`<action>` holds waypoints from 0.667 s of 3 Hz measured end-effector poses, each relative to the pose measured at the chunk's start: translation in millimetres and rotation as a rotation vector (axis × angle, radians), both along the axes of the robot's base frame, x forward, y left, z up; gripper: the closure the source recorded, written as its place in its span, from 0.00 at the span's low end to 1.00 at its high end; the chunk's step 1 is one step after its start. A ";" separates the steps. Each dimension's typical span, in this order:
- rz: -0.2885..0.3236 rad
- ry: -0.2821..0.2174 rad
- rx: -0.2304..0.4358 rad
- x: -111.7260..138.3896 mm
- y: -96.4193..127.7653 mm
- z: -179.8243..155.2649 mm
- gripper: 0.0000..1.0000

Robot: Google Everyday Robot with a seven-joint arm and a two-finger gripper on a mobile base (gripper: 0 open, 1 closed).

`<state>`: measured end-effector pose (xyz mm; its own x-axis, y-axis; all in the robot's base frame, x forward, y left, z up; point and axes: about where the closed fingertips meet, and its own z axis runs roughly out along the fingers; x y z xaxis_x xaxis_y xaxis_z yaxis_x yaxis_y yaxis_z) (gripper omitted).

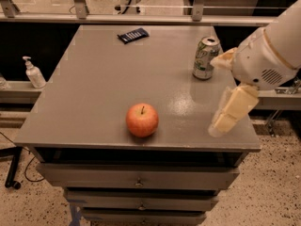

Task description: Move apple near 7up can

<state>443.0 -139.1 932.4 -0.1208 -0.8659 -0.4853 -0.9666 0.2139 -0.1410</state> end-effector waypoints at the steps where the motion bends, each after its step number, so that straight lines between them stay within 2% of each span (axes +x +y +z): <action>1: 0.075 0.043 0.197 0.4 51.3 -23.9 0.00; 2: 0.112 0.078 0.367 -1.2 91.3 -35.1 0.00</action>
Offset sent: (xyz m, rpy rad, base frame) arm -0.0009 0.1344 -0.0452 0.5942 0.1229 0.1504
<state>441.8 -47.8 897.3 -0.0837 -0.6460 -0.7587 -0.9917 0.1287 -0.0002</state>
